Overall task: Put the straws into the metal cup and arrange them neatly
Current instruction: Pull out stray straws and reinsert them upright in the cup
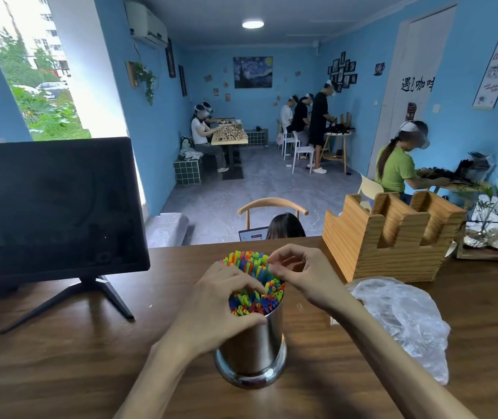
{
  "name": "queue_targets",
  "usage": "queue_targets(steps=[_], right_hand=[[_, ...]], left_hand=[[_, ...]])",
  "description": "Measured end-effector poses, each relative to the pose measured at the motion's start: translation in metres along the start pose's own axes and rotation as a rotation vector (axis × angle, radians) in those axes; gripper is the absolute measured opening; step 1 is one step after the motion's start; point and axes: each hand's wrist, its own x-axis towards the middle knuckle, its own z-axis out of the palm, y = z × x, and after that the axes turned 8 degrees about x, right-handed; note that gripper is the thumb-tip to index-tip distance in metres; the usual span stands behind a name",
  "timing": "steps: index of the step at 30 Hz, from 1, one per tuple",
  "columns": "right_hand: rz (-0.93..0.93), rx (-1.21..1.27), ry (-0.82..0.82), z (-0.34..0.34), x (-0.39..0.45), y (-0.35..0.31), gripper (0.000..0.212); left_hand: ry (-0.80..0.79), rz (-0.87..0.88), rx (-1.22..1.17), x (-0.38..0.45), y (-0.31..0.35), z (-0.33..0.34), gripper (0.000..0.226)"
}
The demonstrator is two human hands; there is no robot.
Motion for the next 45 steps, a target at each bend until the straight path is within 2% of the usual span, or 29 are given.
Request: queue_targets(steps=[3,5,7,9,15,19,24,27,30,32,35,37,39,41,43,45], right_hand=[[-0.07,0.003,-0.053,-0.004,-0.005,-0.005,0.007],[-0.107,-0.01,-0.193,-0.008,-0.01,-0.009,0.018],[-0.128,-0.125,-0.338,-0.009,-0.011,-0.009,0.029],[-0.153,-0.237,-0.366,-0.007,-0.01,-0.005,0.032],[-0.241,-0.214,-0.234,-0.001,-0.005,0.006,0.027],[-0.33,-0.175,-0.102,0.011,-0.016,0.014,0.026],[-0.306,0.044,0.057,0.028,-0.032,0.024,0.025],[-0.284,0.067,0.141,0.037,-0.033,0.026,0.026],[-0.241,0.1,0.167,0.043,-0.036,0.027,0.028],[-0.245,0.108,0.179,0.046,-0.038,0.028,0.028],[-0.276,0.092,0.191,0.051,-0.039,0.03,0.027],[-0.289,0.09,0.2,0.054,-0.041,0.03,0.027],[-0.3,0.104,0.205,0.056,-0.043,0.031,0.026],[-0.305,0.118,0.209,0.056,-0.044,0.031,0.026],[-0.3,0.118,0.21,0.057,-0.045,0.032,0.026],[-0.297,0.116,0.209,0.056,-0.045,0.032,0.026]], left_hand=[[0.045,-0.006,-0.047,-0.004,-0.002,-0.001,0.033],[0.101,-0.02,-0.092,-0.008,-0.002,0.002,0.023],[0.161,-0.066,-0.137,-0.012,-0.003,0.006,0.018],[0.231,-0.092,-0.16,-0.014,-0.004,0.011,0.012],[0.41,-0.077,-0.101,-0.016,-0.004,0.026,0.013],[0.533,-0.043,0.021,-0.022,-0.002,0.047,0.022],[0.579,-0.026,0.059,-0.028,0.007,0.062,0.025],[0.602,-0.041,0.0,-0.028,0.014,0.062,0.025],[0.567,-0.152,-0.11,-0.028,0.018,0.056,0.036],[0.566,-0.222,-0.205,-0.026,0.019,0.05,0.032],[0.716,-0.299,-0.227,-0.015,0.017,0.039,0.02],[0.802,-0.432,-0.274,-0.003,0.008,0.032,0.015],[0.734,-0.618,-0.424,0.01,-0.004,0.027,0.016],[0.512,-0.763,-0.508,0.021,-0.015,0.025,0.024],[0.333,-0.827,-0.593,0.028,-0.02,0.026,0.023],[0.287,-0.839,-0.629,0.03,-0.023,0.027,0.018]])
